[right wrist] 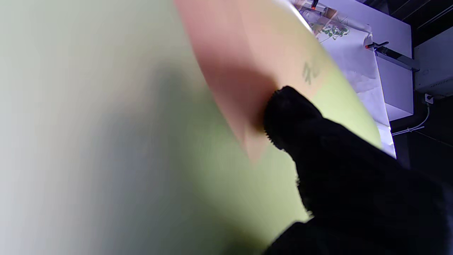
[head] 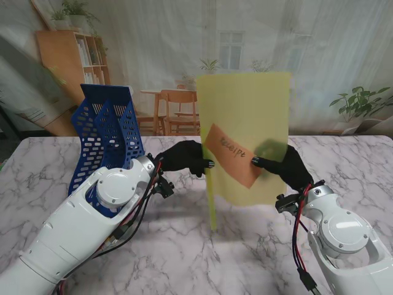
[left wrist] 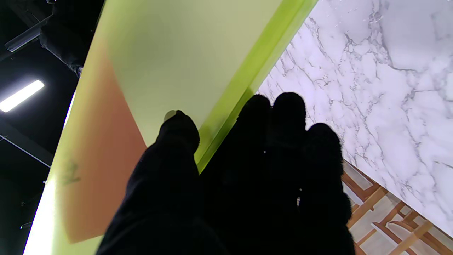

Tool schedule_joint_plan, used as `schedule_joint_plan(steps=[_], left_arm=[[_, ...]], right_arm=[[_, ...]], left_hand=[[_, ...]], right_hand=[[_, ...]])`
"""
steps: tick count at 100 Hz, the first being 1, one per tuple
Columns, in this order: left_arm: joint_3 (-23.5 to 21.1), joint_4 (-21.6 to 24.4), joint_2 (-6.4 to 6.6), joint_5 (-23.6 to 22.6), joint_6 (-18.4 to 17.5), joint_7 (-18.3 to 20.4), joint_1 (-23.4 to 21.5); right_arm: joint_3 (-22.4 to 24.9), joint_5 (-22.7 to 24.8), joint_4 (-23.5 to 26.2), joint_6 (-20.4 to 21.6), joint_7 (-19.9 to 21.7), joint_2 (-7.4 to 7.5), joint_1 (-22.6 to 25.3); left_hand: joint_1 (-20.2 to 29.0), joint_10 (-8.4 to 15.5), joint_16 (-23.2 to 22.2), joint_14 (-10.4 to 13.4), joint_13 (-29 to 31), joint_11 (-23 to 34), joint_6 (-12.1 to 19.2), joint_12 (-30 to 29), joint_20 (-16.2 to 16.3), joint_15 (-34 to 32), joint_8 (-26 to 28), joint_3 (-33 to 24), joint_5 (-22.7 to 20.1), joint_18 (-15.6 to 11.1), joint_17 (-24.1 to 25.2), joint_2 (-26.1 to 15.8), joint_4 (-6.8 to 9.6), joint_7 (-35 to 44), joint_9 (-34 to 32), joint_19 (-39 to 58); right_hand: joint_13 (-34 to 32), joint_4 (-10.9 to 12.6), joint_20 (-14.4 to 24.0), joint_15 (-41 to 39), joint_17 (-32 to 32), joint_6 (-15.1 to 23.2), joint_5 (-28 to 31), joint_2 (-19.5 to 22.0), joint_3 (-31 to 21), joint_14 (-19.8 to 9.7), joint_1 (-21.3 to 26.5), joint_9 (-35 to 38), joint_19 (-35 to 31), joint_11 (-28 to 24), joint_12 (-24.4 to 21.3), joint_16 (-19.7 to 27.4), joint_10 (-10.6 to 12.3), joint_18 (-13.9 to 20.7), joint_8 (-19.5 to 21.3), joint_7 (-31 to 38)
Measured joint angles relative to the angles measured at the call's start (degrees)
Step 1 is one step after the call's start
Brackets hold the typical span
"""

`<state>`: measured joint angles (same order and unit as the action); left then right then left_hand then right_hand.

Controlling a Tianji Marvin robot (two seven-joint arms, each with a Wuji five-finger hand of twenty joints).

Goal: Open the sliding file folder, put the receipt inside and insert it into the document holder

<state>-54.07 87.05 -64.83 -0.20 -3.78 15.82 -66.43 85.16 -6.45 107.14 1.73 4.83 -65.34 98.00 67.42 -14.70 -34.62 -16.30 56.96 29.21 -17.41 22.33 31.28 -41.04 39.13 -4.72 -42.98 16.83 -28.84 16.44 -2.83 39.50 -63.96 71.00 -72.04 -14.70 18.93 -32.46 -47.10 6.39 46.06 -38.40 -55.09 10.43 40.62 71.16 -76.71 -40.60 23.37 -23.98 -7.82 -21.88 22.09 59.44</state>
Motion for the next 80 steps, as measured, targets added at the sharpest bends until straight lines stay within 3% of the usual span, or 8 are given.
schedule_joint_plan(steps=[12, 32, 36, 41, 51, 58, 65, 80], left_arm=[[-0.1, 0.0, -0.04, 0.1, 0.8, -0.8, -0.3], [-0.2, 0.1, -0.68, 1.2, 1.4, -2.4, -1.0], [-0.2, 0.1, -0.82, 1.4, 1.4, -2.7, -1.0], [-0.1, 0.3, -0.89, 1.5, 1.4, -2.7, -1.1], [-0.1, 0.3, -0.93, 1.5, 1.2, -2.6, -1.1], [-0.1, 0.3, -0.96, 1.6, 0.9, -2.6, -1.1], [-0.3, 0.3, -1.02, 1.9, 0.8, -2.5, -1.4], [-1.0, 0.2, -1.14, 2.5, 0.8, -2.7, -2.6]], right_arm=[[-0.4, 1.7, -0.3, 0.0, -2.8, -0.47, -0.1], [-1.7, 1.6, -1.3, 0.2, -12.9, -2.48, -0.1], [-1.7, 1.0, -1.6, 0.6, -13.0, -2.91, -0.1], [-1.5, 0.0, -2.0, 1.6, -12.9, -3.26, -0.2], [-1.1, -2.4, -2.0, 2.7, -12.5, -3.47, -0.1], [-0.6, -2.9, -1.7, 2.9, -12.4, -3.48, 0.0], [-0.2, -3.2, -1.1, 3.1, -12.3, -3.48, 0.1], [0.3, -4.2, 0.2, 3.6, -12.0, -3.46, 0.2]], left_hand=[[0.0, 0.0, 0.0, 0.0, 0.0, 0.0, 0.0, 0.1, 0.0, 0.0, -0.7, 0.0, 0.0, 0.0, 0.0, 0.1, 0.00, -0.5, 0.0, 0.0], [-0.6, 0.0, 0.0, -0.3, -1.9, 0.0, 0.3, 0.7, 0.0, 0.0, -6.2, 0.0, 0.0, 0.1, 2.0, -1.1, 0.01, -2.3, 1.4, 0.0], [-1.4, -0.2, 0.4, -0.4, -3.0, -0.4, 0.3, 0.7, 0.0, 0.3, -7.2, -0.1, 0.0, 0.0, 3.0, -1.6, 0.73, -3.9, 2.2, -0.3], [-6.0, -0.6, 0.7, -0.5, -5.2, -1.8, 0.4, 0.7, 0.0, 2.1, -8.4, -1.1, 0.4, -0.3, 4.9, -1.8, 1.16, -8.5, 4.5, -2.0], [-12.1, -0.8, 1.4, -0.7, -10.9, -5.9, 0.3, -0.9, 0.0, 6.5, -14.3, 0.1, 5.9, -1.5, 9.3, -1.7, 1.17, -20.2, 11.9, -6.2], [-14.6, -0.8, 2.0, -0.8, -13.6, -8.8, 2.1, -2.3, 0.0, 8.4, -17.6, 1.4, 10.7, -2.1, 11.3, -1.7, 1.18, -25.6, 17.8, -8.2], [-14.3, -0.8, 2.1, -0.9, -15.8, -11.5, 3.8, -3.6, 0.0, 10.0, -19.1, 2.1, 12.9, -2.3, 13.0, -1.7, 1.18, -28.3, 22.5, -10.1], [-14.1, -0.8, 2.5, -1.1, -16.6, -14.1, 6.0, -5.9, 0.0, 11.3, -19.3, 2.6, 13.5, -2.3, 13.7, -1.7, 1.18, -28.6, 25.6, -11.2]], right_hand=[[-0.8, 0.0, -0.5, -7.4, -2.9, 0.0, 0.2, -0.3, -0.8, -0.5, 0.0, 0.0, -1.0, -3.0, 5.9, -4.2, 0.0, 0.6, 2.2, -0.1], [-1.3, 0.0, -0.5, -8.7, -3.7, 0.0, 0.2, -0.4, -1.4, -0.6, 0.0, 0.0, -1.1, -4.3, 8.9, -6.0, 0.0, 1.2, 3.8, -0.1], [-1.3, 0.0, -0.2, -8.8, -3.8, 0.0, 0.2, -0.4, -1.4, -0.6, 0.0, 0.0, -1.1, -4.4, 9.2, -6.1, 0.0, 1.3, 4.4, -0.1], [-1.3, 0.0, -0.2, -8.8, -3.8, 0.0, 0.2, -0.4, -1.4, -0.6, 0.0, 0.0, -1.1, -4.5, 9.5, -6.4, 0.0, 1.3, 4.5, -0.1], [-1.3, 0.0, -0.1, -8.8, -3.8, 0.0, 0.2, -0.4, -1.4, -0.8, 0.0, 0.0, -1.1, -5.0, 9.7, -6.6, 0.0, 1.8, 4.5, -0.1], [-1.3, 0.0, 0.0, -8.8, -4.1, 0.0, 0.2, -0.4, -1.4, -1.1, 0.0, -0.1, -1.1, -5.0, 10.2, -6.6, 0.1, 1.8, 4.5, -0.1], [-1.3, 0.0, 0.4, -8.8, -4.3, 0.0, 0.2, -0.4, -1.4, -1.1, 0.0, -0.1, -1.1, -5.0, 10.2, -6.6, 0.1, 1.8, 4.5, -0.1], [-1.3, 0.0, 0.4, -8.8, -4.3, 0.0, 0.0, -0.4, -1.4, -1.2, 0.0, -0.1, -1.1, -5.1, 10.2, -6.6, 0.3, 1.8, 4.5, -0.1]])
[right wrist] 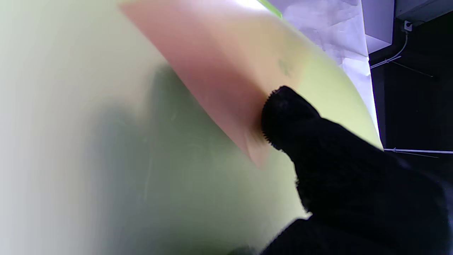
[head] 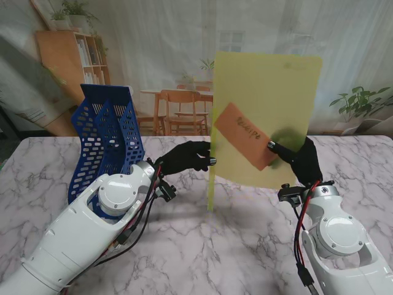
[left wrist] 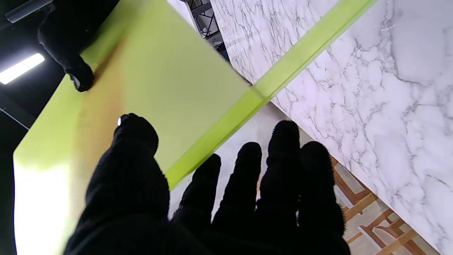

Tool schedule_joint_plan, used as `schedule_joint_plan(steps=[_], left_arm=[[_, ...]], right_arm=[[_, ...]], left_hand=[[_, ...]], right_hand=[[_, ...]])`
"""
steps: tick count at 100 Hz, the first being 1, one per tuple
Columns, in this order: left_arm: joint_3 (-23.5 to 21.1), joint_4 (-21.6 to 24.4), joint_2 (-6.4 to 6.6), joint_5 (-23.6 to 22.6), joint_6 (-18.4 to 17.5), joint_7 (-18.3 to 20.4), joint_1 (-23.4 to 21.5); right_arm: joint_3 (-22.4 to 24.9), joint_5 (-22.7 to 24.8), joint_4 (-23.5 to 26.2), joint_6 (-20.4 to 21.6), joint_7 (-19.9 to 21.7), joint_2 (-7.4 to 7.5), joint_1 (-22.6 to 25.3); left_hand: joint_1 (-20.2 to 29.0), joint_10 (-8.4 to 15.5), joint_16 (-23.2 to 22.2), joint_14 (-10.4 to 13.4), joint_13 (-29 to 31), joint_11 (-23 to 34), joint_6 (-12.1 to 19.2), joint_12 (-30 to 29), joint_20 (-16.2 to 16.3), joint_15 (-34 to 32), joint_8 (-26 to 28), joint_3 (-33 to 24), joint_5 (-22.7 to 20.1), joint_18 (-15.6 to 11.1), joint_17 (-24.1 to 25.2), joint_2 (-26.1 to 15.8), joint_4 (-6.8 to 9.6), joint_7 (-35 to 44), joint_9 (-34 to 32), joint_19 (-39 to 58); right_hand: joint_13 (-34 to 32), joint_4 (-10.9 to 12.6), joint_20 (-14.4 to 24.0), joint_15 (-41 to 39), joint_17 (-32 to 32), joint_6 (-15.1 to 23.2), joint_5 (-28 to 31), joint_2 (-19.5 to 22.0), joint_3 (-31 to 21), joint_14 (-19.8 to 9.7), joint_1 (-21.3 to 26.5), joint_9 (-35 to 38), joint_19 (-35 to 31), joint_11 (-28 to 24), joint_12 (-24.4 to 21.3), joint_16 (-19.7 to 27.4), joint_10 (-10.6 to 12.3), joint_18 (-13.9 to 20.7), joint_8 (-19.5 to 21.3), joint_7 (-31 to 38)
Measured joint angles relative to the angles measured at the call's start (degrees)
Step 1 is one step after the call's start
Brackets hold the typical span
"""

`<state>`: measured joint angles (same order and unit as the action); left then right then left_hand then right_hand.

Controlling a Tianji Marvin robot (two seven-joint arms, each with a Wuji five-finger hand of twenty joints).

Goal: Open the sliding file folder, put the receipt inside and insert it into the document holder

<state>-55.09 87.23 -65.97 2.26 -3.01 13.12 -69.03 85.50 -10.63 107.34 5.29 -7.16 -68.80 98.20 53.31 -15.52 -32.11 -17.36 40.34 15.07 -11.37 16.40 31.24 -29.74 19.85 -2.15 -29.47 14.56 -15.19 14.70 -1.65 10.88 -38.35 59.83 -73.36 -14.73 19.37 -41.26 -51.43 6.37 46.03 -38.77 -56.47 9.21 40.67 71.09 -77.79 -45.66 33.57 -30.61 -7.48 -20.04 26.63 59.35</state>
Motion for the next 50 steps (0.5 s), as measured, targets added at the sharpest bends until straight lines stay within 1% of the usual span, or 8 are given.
schedule_joint_plan(steps=[10, 13, 20, 24, 28, 34, 42, 50], left_arm=[[0.0, -0.6, -0.13, 0.1, 0.0, -0.7, -0.7], [0.1, -0.8, -0.19, 0.2, 0.1, -1.0, -0.8], [0.3, -1.4, -0.35, 0.7, 0.3, -1.6, -1.1], [0.4, -1.6, -0.44, 1.0, 0.5, -1.8, -1.3], [0.5, -1.8, -0.52, 1.1, 0.6, -2.1, -1.5], [0.8, -2.0, -0.60, 1.1, 0.6, -2.4, -1.6], [1.0, -2.2, -0.76, 1.3, 0.6, -3.0, -1.9], [1.4, -2.2, -0.97, 1.3, 0.5, -4.1, -2.1]], right_arm=[[0.2, -0.5, 0.4, 0.2, 0.1, 0.02, 0.0], [0.2, -0.6, 0.4, 0.2, 0.2, 0.02, 0.0], [0.2, -0.8, 0.5, 0.2, 0.3, 0.02, 0.0], [0.2, -1.0, 0.5, 0.2, 0.3, 0.03, 0.0], [0.2, -1.1, 0.5, 0.2, 0.4, 0.03, 0.0], [0.2, -1.2, 0.5, 0.1, 0.4, 0.03, 0.0], [0.1, -1.2, 0.5, 0.0, 0.4, 0.02, -0.1], [0.0, -1.2, 0.5, -0.2, 0.1, 0.00, -0.1]], left_hand=[[2.9, 0.1, 0.4, 0.0, 0.0, 0.0, 1.2, -0.7, 0.0, 0.4, 0.3, -0.5, -0.3, 0.0, 0.0, -1.3, 0.01, 0.5, 0.0, -0.1], [4.2, 0.2, 0.4, 0.0, 0.0, 0.0, 1.3, -0.7, 0.0, 0.4, 0.8, -0.5, -0.6, 0.0, 0.0, -0.8, 0.01, 1.0, 0.0, -0.1], [6.6, 1.5, 0.4, 0.0, -0.1, 0.0, 1.9, -0.7, 0.0, 0.4, 3.3, -1.8, -2.9, -0.1, 0.0, -2.5, 0.42, 3.6, -0.1, -0.2], [8.6, 2.7, 0.4, 0.0, 0.0, 0.7, 2.2, -0.7, 0.0, 0.4, 5.7, -2.3, -3.1, -0.1, 0.0, -2.3, 0.44, 5.1, -0.5, -0.2], [10.0, 3.8, 0.4, 0.5, 0.2, 1.4, 2.5, -0.7, 0.0, 0.4, 8.3, -2.3, -4.8, -0.6, -0.6, -2.2, 0.44, 7.2, -2.7, -0.5], [12.5, 5.2, 0.4, 1.1, 1.9, 2.7, 2.9, -0.4, 0.0, 0.4, 10.0, -3.3, -6.8, -0.8, -2.1, -2.2, 0.44, 9.9, -5.5, -0.4], [14.6, 5.9, 0.8, 1.9, 4.1, 4.2, 3.4, 0.4, 0.0, -0.1, 10.3, -2.3, -9.6, -1.3, -3.8, -2.2, 0.45, 14.1, -9.7, 1.1], [14.8, 5.9, 0.8, 2.6, 7.0, 5.6, 3.2, 2.4, 0.0, -2.2, 9.0, -1.2, -10.7, -1.4, -6.2, -2.0, 0.45, 18.4, -14.3, 3.1]], right_hand=[[0.0, 0.0, 0.0, 0.0, -0.1, 0.0, 0.0, 0.0, 0.0, 0.0, 0.0, 0.0, 0.0, 0.0, 0.0, 0.0, 0.0, 0.0, 0.0, 0.0], [0.0, 0.0, 0.0, 0.0, -0.1, 0.0, 0.0, 0.0, 0.0, 0.0, 0.0, 0.0, 0.0, 0.0, 0.0, 0.0, 0.0, 0.0, 0.0, 0.0], [0.0, 0.0, 0.0, 0.0, -0.1, 0.0, 0.0, 0.0, 0.0, 0.0, 0.0, 0.0, 0.0, 0.0, 0.0, 0.0, 0.0, 0.0, 0.5, 0.0], [0.0, 0.0, 0.0, 0.0, -0.1, 0.0, 0.0, 0.0, 0.0, 0.0, 0.0, 0.0, 0.0, -0.1, 0.0, 0.0, 0.0, 0.0, 0.5, 0.0], [0.0, 0.0, 0.0, 0.0, -0.1, 0.0, 0.0, 0.0, 0.0, 0.0, 0.0, 0.0, 0.0, -0.1, 0.0, 0.0, 0.0, 0.0, 0.5, 0.0], [0.0, 0.0, 0.1, 0.0, -0.1, 0.0, 0.0, 0.0, 0.0, 0.0, 0.0, 0.0, 0.0, -0.2, 0.0, 0.0, 0.0, 0.0, 0.5, 0.0], [0.0, 0.0, 0.1, 0.0, -0.1, 0.0, 0.0, 0.0, 0.0, 0.0, 0.0, -0.1, 0.0, -0.4, 0.0, 0.0, 0.0, 0.0, 0.5, 0.0], [0.0, 0.0, 0.2, 0.0, -0.1, 0.0, 0.0, 0.0, 0.0, 0.0, 0.0, -0.1, 0.0, -0.4, 0.0, 0.0, 0.0, 0.0, 0.6, 0.0]])
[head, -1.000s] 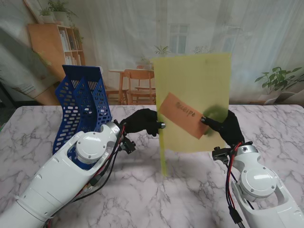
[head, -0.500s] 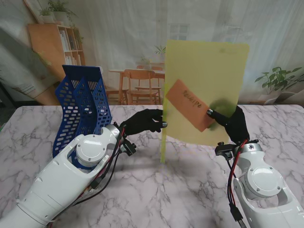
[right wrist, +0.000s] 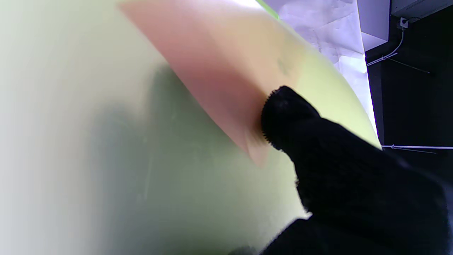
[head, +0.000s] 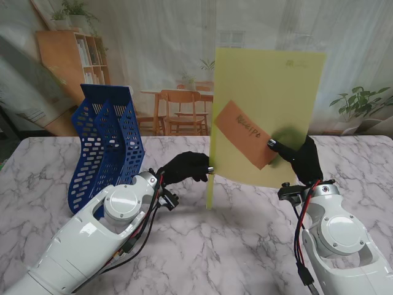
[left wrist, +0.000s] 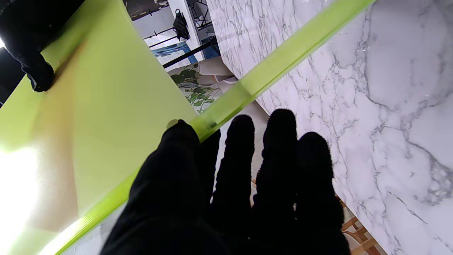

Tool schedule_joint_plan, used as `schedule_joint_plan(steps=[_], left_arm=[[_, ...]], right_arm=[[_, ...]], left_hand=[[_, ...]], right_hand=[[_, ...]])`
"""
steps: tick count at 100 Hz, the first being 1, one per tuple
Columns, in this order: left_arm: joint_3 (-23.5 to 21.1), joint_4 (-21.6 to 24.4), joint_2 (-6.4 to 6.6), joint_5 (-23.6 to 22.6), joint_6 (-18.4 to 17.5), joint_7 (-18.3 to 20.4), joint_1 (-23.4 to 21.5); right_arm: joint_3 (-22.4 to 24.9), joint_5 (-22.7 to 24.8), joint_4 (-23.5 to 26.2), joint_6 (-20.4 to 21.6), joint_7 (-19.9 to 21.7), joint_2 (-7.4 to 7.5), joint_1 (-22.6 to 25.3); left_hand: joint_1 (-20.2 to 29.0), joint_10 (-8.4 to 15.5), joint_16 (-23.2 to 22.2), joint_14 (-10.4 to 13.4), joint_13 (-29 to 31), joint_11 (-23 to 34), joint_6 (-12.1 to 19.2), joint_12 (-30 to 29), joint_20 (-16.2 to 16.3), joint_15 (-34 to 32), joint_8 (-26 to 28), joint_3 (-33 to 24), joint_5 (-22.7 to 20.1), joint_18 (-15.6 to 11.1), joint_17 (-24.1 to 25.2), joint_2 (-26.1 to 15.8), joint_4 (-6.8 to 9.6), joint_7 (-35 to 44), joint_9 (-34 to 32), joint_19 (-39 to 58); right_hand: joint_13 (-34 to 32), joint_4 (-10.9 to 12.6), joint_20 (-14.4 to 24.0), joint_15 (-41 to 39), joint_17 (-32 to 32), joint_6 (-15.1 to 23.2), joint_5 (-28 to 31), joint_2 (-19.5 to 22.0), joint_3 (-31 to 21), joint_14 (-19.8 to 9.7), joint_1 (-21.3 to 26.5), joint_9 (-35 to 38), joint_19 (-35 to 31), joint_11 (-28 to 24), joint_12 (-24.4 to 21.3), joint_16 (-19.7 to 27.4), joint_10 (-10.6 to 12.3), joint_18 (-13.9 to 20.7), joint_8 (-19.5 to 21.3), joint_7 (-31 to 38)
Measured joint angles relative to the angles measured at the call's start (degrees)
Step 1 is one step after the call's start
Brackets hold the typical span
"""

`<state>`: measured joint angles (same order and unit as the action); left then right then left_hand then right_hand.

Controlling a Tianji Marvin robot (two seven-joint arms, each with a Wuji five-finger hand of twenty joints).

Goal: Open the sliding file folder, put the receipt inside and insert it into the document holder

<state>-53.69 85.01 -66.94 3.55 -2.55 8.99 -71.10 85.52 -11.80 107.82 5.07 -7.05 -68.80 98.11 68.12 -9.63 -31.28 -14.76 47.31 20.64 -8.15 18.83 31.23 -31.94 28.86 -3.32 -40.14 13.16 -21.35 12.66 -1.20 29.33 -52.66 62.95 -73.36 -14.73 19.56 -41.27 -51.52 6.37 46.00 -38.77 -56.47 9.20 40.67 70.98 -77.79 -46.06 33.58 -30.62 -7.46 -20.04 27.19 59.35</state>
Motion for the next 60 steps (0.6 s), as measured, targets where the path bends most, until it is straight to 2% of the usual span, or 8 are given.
schedule_joint_plan(steps=[16, 39, 60], left_arm=[[0.2, 0.0, -0.50, -0.7, -0.3, -2.2, -0.4], [-0.7, 0.3, -0.49, -1.2, 0.1, -1.8, -1.1], [-1.0, 0.6, -0.30, -1.7, 0.9, -1.8, -1.3]], right_arm=[[-0.2, 1.4, -0.4, -0.1, -0.8, -0.05, -0.1], [-0.6, 9.6, -2.3, -0.2, -2.7, -0.07, -0.7], [-1.1, 11.0, -4.0, -2.0, -3.2, -0.03, -1.0]], left_hand=[[0.4, -0.3, -0.6, 0.7, 3.7, 1.9, -2.0, 0.8, 0.0, -2.9, -0.5, 0.4, -0.7, -0.1, -3.2, 0.8, 0.00, 3.2, -4.2, 2.7], [0.6, -1.8, -0.6, 0.8, 5.2, 2.4, -4.2, 0.8, 0.0, -3.5, -1.2, 0.4, -1.4, 0.0, -4.5, 1.5, 0.00, 5.2, -5.4, 3.4], [0.7, -2.4, -0.6, 0.8, 6.1, 2.4, -5.7, 0.8, 0.0, -3.6, -1.7, 0.4, -1.6, 0.0, -5.3, 1.5, 0.00, 6.0, -6.2, 3.6]], right_hand=[[0.0, 0.0, 0.5, 0.0, 0.0, 0.0, 0.0, 0.0, 0.0, 0.0, 0.0, -0.1, 0.0, -0.1, 0.0, -0.1, 0.0, 0.0, 0.1, 0.0], [0.0, -0.4, 0.6, -1.5, -0.1, 0.0, -0.1, 0.0, 0.1, -0.1, 0.0, -0.1, 0.0, -0.8, 0.1, -0.7, 0.0, 0.0, 0.8, 0.1], [-0.2, -0.5, 1.1, -2.8, -0.1, 0.0, -0.1, 0.0, 0.1, -0.1, 0.0, -0.1, -0.3, -1.3, 0.6, -0.8, 0.0, 0.0, 0.8, 0.1]])
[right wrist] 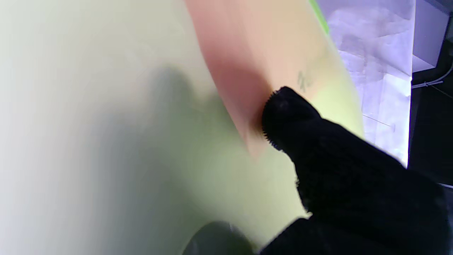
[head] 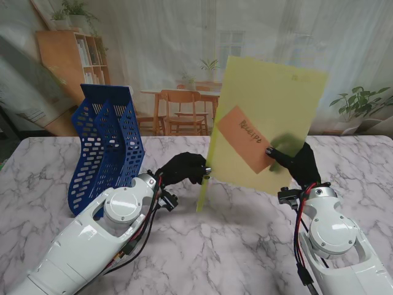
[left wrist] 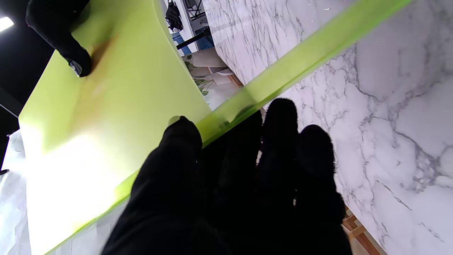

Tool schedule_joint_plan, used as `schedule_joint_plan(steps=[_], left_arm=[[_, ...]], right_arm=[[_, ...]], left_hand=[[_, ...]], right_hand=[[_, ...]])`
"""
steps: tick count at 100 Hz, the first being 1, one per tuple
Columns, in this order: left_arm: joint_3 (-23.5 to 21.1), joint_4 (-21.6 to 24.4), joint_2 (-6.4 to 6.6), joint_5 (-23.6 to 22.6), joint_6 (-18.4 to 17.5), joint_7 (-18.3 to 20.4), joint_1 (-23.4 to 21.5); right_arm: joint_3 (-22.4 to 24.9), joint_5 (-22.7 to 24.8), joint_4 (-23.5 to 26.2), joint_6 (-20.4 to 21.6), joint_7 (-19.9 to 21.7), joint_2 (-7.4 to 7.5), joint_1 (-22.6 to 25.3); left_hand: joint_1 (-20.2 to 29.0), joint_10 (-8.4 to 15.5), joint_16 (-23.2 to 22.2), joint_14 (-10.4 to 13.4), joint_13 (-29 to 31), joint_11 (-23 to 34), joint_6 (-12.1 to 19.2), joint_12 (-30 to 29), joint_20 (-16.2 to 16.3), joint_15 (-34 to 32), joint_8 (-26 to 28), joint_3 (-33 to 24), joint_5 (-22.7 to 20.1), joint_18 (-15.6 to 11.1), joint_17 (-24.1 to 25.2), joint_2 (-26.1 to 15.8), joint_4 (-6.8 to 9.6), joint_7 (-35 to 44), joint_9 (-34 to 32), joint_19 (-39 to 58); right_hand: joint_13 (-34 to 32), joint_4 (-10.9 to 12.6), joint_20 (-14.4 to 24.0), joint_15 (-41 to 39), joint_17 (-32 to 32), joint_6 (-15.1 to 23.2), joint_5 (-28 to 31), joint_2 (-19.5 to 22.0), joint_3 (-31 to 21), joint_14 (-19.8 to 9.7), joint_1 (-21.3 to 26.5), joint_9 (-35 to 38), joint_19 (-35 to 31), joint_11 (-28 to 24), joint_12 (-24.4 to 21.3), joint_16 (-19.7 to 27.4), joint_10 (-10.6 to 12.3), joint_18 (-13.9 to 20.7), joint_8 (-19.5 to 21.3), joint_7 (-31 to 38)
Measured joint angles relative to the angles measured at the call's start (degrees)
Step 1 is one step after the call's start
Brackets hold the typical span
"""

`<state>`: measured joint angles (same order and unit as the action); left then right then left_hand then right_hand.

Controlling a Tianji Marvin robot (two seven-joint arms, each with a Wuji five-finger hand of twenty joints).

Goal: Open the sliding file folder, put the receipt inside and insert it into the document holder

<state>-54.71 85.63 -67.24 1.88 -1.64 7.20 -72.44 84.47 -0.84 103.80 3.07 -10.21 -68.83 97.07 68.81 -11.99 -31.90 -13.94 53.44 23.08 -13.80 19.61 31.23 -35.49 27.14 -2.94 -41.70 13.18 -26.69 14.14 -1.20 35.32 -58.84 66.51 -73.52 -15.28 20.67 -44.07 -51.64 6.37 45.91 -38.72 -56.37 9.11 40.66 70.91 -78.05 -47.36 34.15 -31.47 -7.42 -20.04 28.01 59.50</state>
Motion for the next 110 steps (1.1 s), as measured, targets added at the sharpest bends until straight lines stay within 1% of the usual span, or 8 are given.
schedule_joint_plan(steps=[17, 30, 40, 42, 60, 110], left_arm=[[-0.2, 0.6, 0.28, -0.6, 1.2, 0.9, 0.1], [-0.3, 0.8, 0.51, -1.5, 1.6, 1.7, 0.3], [-0.3, 0.8, 0.60, -1.7, 1.8, 1.8, 0.6], [-0.3, 0.7, 0.60, -1.7, 1.9, 1.7, 0.7], [-0.3, 0.7, 0.58, -1.6, 2.5, 1.2, 1.0], [0.2, 0.6, 0.55, -1.8, 4.5, 1.6, 3.6]], right_arm=[[-0.4, 2.8, -1.3, -0.1, -0.3, 0.06, -0.2], [-0.9, 4.9, -1.8, -1.1, -0.3, 0.25, -0.3], [-1.3, 5.1, -2.2, -2.0, -0.1, 0.35, -0.4], [-1.4, 5.2, -2.2, -2.2, -0.1, 0.37, -0.4], [-2.0, 6.1, -2.4, -3.6, 0.6, 0.56, -0.4], [-3.2, 9.7, -3.0, -5.4, 2.7, 1.31, -0.4]], left_hand=[[0.3, -0.3, 0.0, 0.0, 0.4, 0.0, -0.8, -0.3, 0.0, 0.0, -0.1, 0.0, 0.0, 0.1, -0.3, 0.0, 0.00, 0.1, -0.1, 0.1], [0.3, -0.5, 0.3, -0.1, 0.4, -0.1, -1.5, -1.5, 0.0, 0.0, -0.6, 0.0, -0.5, 0.3, -0.3, 0.0, 0.00, 0.2, -0.7, 0.5], [0.3, -0.7, 0.3, -0.2, 0.4, -0.1, -1.8, -1.7, 0.0, 0.0, -0.6, 0.0, -0.6, 0.6, -0.3, 0.0, 0.00, 0.2, -0.7, 0.6], [0.3, -0.7, 0.3, -0.2, 0.4, -0.1, -1.9, -1.7, 0.0, 0.0, -0.6, 0.0, -0.6, 0.6, -0.3, 0.0, 0.00, 0.2, -0.7, 0.6], [0.3, -0.8, 0.9, -0.3, 0.4, -0.1, -2.0, -1.7, 0.0, 0.0, -0.6, 0.0, -0.6, 0.6, -0.3, 0.0, 0.00, 0.2, -0.7, 0.6], [0.5, -1.3, 1.5, -0.7, 0.5, -0.1, -2.5, -2.4, -0.3, 0.0, -0.6, 0.0, -0.7, 0.9, -0.4, 0.0, 0.00, 0.5, -0.8, 0.6]], right_hand=[[0.0, -0.1, 0.0, -0.1, -0.1, 0.0, 0.0, 0.0, 0.0, 0.0, 0.0, 0.0, -0.1, 0.0, 0.0, -0.1, 0.0, 0.0, 0.0, 0.0], [0.0, -0.1, 0.1, -0.1, -0.5, 0.0, 0.0, 0.0, 0.0, 0.0, 0.0, 0.0, -0.2, 0.0, 0.1, -0.1, 0.0, 0.0, 0.0, 0.0], [0.0, -0.1, 0.2, -0.2, -0.6, 0.0, 0.0, 0.0, 0.0, 0.0, 0.0, 0.0, -0.3, -0.1, 0.1, -0.2, 0.0, 0.0, 0.0, 0.0], [-0.1, -0.1, 0.3, -1.5, -0.6, 0.0, 0.0, 0.0, 0.0, 0.0, 0.0, 0.0, -0.5, -0.1, 0.1, -0.3, 0.0, 0.0, 0.0, 0.0], [-0.1, -0.1, 0.5, -1.4, -0.6, 0.0, 0.0, 0.0, 0.0, 0.0, 0.0, 0.1, -0.7, -0.1, 0.1, -0.7, 0.0, 0.0, 0.0, 0.0], [-0.1, -0.8, 1.0, -2.9, -0.6, 0.0, 0.0, 0.0, 0.1, 0.0, -0.1, 0.2, -1.3, -0.2, 0.8, -0.9, -0.1, 0.0, 0.0, 0.0]])
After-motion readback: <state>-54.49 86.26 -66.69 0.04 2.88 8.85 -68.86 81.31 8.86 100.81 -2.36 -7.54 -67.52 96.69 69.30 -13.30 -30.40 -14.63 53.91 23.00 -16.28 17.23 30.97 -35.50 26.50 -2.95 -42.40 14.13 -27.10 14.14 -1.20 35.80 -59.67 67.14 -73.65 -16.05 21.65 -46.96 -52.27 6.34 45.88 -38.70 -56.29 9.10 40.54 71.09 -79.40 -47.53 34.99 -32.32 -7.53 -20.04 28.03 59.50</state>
